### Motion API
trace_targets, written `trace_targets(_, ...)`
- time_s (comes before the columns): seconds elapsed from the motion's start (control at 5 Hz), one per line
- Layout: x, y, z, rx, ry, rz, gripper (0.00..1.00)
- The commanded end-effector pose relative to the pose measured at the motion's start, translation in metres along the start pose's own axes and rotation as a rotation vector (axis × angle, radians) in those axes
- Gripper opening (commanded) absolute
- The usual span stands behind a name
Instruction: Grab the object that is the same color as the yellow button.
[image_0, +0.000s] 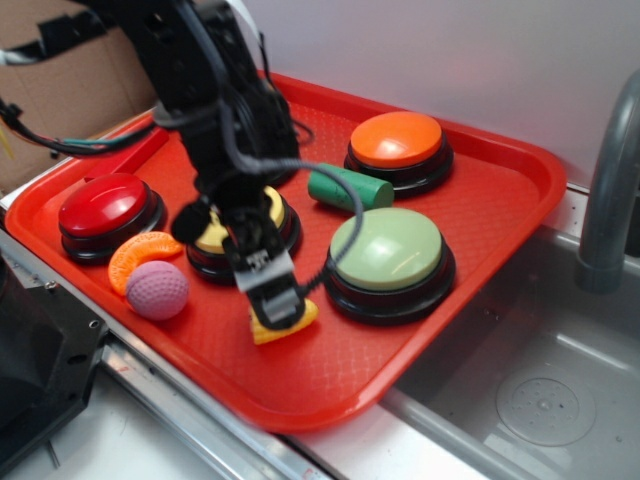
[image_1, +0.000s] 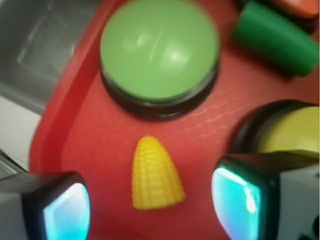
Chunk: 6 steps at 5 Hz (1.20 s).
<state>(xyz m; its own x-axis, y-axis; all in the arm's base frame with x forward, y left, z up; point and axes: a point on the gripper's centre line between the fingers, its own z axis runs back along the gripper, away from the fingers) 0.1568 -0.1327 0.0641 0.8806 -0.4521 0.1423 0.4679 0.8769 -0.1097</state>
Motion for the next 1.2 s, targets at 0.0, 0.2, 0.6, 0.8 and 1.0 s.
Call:
trace_targets(0.0,0.0,-0.006,-0.023,0.044,0.024,-0.017,1.0)
trace_targets(0.2,-0.002,-0.001,-0.032,0.06,0.048,-0.003,1.0)
trace_targets(0.6,-0.007,0.003,-0.04,0.066,0.085,0.04,0.03)
trace_targets(0.8,-0.009,0.005,-0.037,0.071,0.098,0.062,0.0)
trace_targets(1.0,-0.007,0.009,-0.027,0.048,0.098,0.089,0.0)
